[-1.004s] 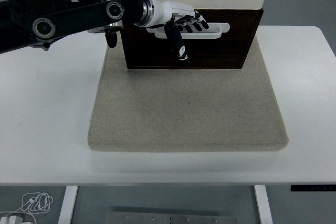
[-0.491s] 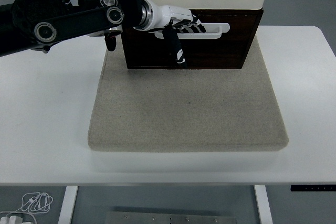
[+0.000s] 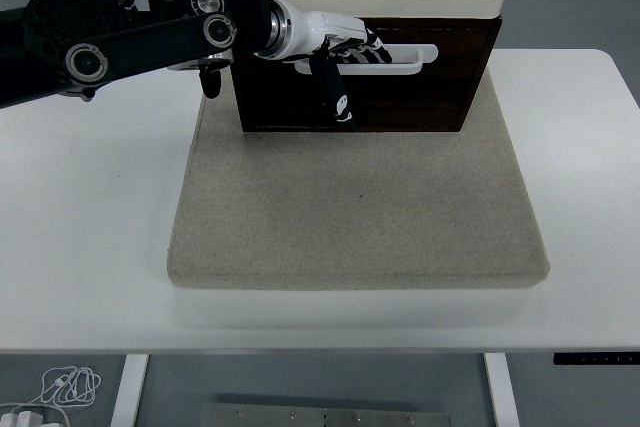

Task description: Open the drawer under the combination cabinet

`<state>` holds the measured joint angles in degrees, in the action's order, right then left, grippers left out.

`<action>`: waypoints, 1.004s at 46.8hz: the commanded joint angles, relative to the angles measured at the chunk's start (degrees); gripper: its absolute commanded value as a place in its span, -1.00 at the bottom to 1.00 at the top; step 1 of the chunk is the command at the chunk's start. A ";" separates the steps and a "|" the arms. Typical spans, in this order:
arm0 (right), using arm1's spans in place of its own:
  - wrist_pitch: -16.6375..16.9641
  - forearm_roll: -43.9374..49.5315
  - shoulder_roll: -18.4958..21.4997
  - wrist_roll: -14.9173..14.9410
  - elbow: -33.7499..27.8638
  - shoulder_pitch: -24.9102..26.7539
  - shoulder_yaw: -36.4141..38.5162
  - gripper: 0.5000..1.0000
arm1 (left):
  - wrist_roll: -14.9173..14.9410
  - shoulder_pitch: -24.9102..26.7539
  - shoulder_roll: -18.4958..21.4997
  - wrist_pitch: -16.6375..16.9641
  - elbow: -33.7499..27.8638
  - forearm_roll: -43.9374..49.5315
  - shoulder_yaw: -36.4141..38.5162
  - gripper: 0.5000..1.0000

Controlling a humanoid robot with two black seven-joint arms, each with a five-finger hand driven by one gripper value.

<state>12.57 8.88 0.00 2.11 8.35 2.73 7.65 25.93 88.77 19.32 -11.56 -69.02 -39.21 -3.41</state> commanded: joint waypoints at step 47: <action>0.00 0.00 0.00 0.00 0.08 0.00 0.00 0.70 | -0.09 0.70 2.21 -2.59 -5.07 0.54 -0.11 1.00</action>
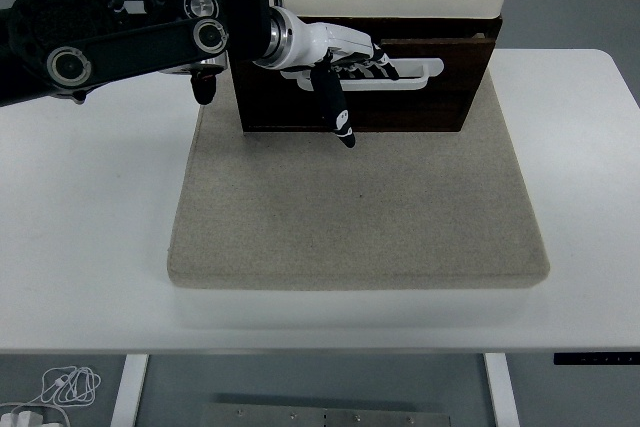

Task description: Open the drawer under the combination cabinet

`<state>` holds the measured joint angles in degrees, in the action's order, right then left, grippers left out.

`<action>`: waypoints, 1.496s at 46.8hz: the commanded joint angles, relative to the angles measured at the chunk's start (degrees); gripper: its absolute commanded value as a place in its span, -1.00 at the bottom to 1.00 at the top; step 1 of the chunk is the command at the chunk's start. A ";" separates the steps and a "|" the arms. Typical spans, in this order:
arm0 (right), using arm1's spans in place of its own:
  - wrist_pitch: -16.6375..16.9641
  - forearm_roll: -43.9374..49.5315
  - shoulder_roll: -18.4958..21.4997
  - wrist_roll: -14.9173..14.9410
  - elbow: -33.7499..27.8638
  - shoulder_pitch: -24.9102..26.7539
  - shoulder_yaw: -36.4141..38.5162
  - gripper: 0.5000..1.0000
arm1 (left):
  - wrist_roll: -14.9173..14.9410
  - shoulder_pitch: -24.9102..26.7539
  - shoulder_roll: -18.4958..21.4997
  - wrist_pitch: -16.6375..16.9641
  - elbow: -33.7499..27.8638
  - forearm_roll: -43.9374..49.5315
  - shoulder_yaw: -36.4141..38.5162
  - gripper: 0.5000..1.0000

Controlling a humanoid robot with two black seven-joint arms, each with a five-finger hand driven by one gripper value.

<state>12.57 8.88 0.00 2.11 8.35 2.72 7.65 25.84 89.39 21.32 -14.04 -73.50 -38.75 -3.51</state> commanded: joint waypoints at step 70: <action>0.00 0.00 0.00 0.00 0.00 0.00 0.00 0.70 | 0.44 0.79 3.55 -2.66 -7.70 0.26 -0.18 1.00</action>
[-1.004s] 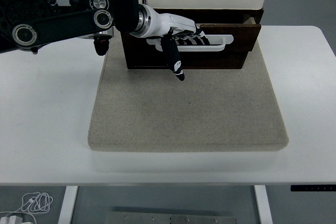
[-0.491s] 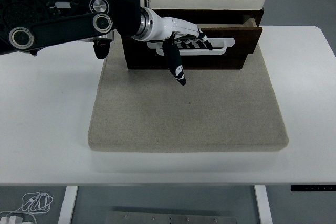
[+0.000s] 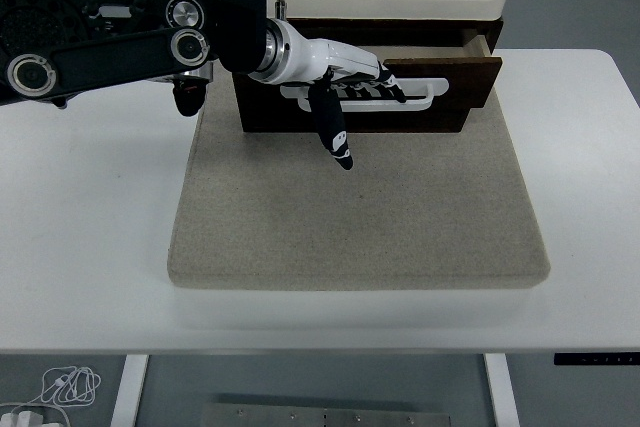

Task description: Open the drawer under the combination cabinet

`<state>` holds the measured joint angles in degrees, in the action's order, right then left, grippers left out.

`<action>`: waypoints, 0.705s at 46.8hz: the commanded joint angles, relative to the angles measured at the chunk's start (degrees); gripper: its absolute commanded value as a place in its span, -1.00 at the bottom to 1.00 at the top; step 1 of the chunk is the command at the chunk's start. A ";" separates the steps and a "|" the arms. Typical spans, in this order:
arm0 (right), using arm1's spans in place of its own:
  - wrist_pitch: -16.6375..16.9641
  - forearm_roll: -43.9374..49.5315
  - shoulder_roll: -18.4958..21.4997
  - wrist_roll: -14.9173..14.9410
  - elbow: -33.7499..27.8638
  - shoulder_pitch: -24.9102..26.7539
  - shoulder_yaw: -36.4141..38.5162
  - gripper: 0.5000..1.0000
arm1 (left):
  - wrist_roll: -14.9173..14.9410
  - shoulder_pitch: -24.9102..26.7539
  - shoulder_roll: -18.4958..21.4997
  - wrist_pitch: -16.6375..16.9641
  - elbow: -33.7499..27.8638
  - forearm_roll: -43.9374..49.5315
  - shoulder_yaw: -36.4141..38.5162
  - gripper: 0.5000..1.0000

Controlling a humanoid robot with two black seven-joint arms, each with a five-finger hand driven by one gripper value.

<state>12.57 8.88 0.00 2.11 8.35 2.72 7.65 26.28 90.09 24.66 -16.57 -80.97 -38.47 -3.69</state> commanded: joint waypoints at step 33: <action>0.00 0.00 0.00 0.00 0.00 0.00 0.00 0.70 | 0.09 1.67 1.97 -3.56 -2.96 0.32 -0.18 1.00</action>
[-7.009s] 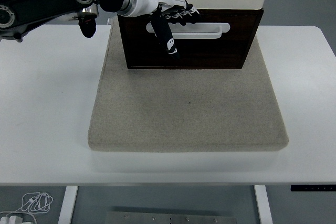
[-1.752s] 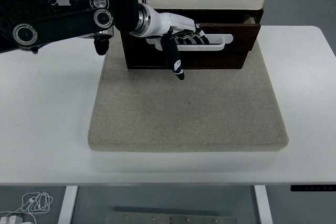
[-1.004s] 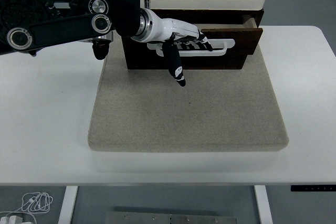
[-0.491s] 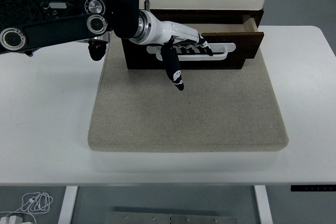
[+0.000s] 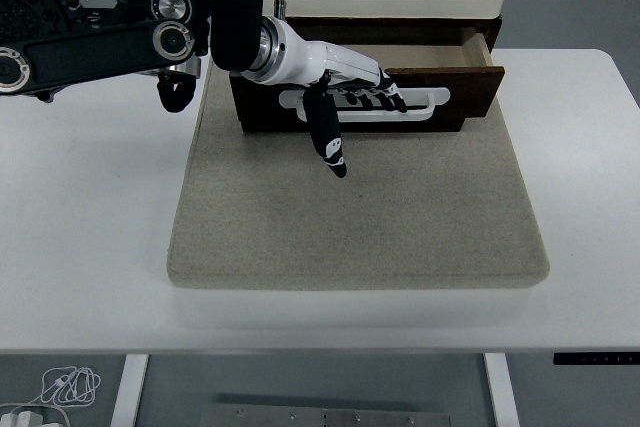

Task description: Open the drawer under the combination cabinet

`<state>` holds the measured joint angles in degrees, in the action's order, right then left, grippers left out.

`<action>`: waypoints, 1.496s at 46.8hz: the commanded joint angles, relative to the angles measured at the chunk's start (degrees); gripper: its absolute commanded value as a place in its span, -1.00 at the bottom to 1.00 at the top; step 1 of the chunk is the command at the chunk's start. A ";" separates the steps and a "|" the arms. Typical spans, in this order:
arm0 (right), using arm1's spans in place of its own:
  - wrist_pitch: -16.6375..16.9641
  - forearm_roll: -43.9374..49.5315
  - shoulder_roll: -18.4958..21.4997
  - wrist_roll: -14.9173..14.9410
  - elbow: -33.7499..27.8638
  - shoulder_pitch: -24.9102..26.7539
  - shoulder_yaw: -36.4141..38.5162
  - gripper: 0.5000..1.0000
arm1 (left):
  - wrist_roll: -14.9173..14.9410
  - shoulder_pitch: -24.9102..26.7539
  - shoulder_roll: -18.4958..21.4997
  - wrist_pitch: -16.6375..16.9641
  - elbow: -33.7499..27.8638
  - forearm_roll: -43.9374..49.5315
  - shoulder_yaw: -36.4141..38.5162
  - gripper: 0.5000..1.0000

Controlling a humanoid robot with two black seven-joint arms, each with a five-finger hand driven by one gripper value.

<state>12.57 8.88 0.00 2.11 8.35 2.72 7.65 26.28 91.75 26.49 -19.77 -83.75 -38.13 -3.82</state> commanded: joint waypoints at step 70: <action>0.00 0.00 0.00 0.00 0.00 0.00 0.00 0.70 | 0.53 1.50 1.55 -4.40 -2.12 3.33 -0.49 1.00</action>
<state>12.57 8.88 0.00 2.11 8.37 2.73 7.65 26.81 93.03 28.01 -24.09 -85.86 -34.99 -4.32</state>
